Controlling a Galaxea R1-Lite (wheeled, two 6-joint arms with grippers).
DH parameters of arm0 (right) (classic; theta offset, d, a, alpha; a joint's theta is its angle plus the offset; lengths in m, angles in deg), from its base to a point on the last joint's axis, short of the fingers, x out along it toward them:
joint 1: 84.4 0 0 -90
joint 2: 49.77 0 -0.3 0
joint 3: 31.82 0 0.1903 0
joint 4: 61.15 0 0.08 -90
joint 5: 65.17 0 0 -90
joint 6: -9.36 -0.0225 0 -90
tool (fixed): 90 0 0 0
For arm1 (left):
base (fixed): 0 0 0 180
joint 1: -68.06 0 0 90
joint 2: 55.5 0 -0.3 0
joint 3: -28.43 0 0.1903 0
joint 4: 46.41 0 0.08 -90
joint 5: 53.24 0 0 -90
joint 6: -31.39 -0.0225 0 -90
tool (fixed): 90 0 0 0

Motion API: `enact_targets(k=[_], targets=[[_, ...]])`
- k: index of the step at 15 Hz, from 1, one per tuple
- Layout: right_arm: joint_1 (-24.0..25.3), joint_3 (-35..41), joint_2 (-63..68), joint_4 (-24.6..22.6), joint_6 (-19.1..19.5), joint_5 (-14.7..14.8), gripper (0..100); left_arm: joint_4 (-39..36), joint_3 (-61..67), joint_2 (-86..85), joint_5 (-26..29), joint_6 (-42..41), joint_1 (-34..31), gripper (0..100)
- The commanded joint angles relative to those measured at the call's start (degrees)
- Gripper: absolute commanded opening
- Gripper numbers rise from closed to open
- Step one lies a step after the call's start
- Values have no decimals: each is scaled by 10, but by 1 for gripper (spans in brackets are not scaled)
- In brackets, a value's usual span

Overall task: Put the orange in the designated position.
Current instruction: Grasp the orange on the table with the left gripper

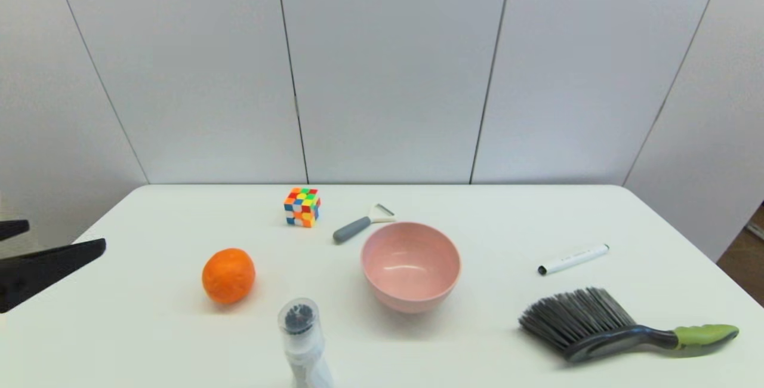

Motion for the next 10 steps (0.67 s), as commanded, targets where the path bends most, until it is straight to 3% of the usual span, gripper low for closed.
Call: enact_targets(k=[1, 10], targets=[[0, 1, 1, 0, 0, 0, 100, 13, -32, 135, 5, 0, 13, 100], [0, 1, 1, 0, 0, 0, 100, 65, -118, 331, 7, -4, 25, 100]])
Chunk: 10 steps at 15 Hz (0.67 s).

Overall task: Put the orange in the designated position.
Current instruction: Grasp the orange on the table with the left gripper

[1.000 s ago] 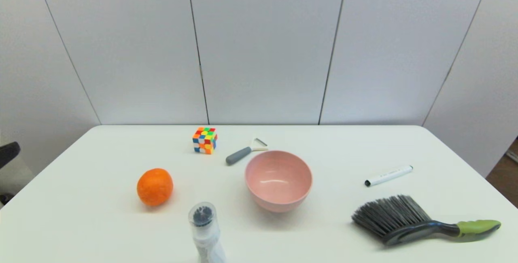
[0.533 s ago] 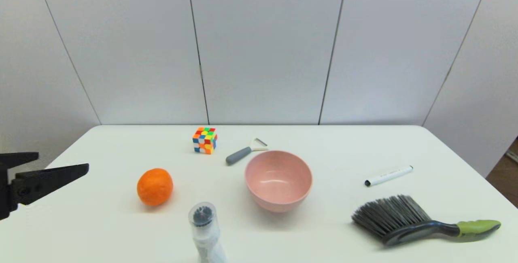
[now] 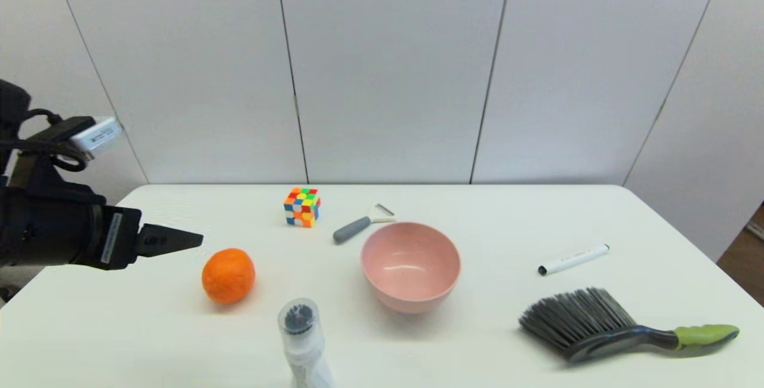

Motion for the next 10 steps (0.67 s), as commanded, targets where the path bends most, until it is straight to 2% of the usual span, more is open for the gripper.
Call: enact_targets(k=[1, 5, 8, 10], targets=[[-1, 1, 1, 0, 0, 0, 100, 11, -27, 103, 1, -4, 5, 100], [0, 1, 1, 0, 0, 0, 100, 23, -75, 186, -2, -7, 12, 100], [0, 1, 1, 0, 0, 0, 100, 30, -87, 237, -3, -53, 9, 100], [0, 1, 1, 0, 0, 0, 100, 31, -80, 262, -4, -54, 9, 100]])
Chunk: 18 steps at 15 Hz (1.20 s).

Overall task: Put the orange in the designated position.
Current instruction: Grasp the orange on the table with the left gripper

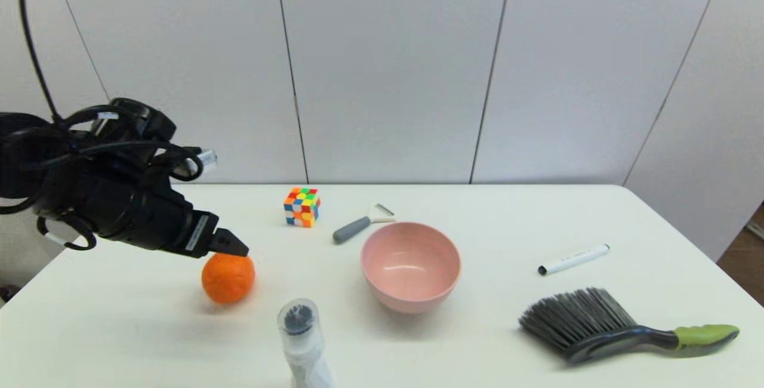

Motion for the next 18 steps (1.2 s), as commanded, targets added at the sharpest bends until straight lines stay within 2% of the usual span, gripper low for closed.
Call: enact_targets(k=[1, 7, 10, 11, 18], targets=[[0, 1, 1, 0, 0, 0, 100, 3, 7, 70, -1, -11, -2, 100], [0, 1, 1, 0, 0, 0, 100, -4, 20, 114, -5, -3, -9, 100], [0, 1, 1, 0, 0, 0, 100, -48, 19, 122, -3, 22, -9, 100], [0, 1, 1, 0, 0, 0, 100, -59, 20, 124, -3, 26, -9, 0], [-1, 1, 1, 0, 0, 0, 100, -49, -4, 89, -2, 14, 9, 0]])
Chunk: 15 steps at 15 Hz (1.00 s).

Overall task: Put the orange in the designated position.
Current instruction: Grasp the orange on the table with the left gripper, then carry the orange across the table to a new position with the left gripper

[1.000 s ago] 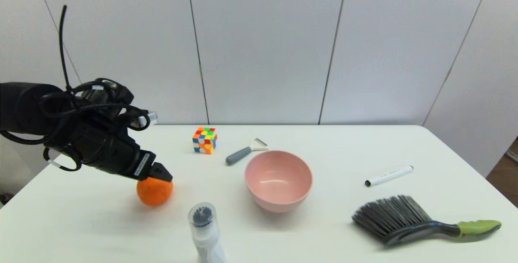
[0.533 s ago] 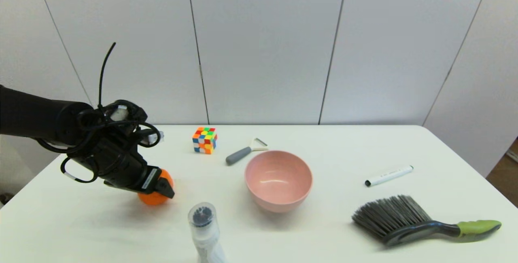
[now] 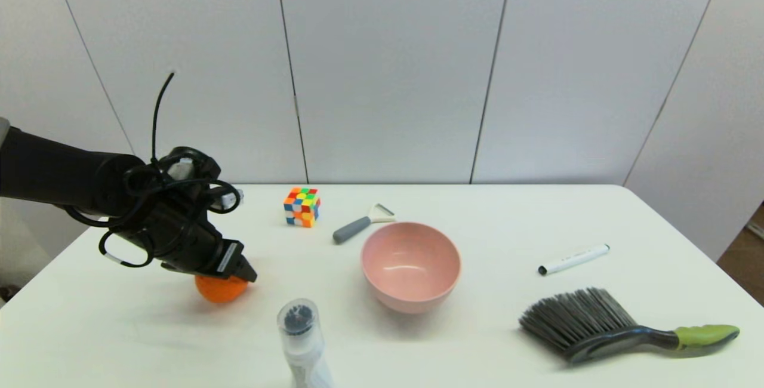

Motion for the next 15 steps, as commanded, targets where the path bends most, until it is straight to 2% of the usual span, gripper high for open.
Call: enact_targets(k=[1, 6, 15], targets=[[0, 1, 1, 0, 1, 0, 100, -4, -43, -30, 2, -2, 27, 0], [0, 1, 1, 0, 1, 0, 100, -3, -121, -10, 18, 2, 98, 0], [0, 1, 1, 0, 1, 0, 100, -4, -173, 58, 17, 19, 197, 0]])
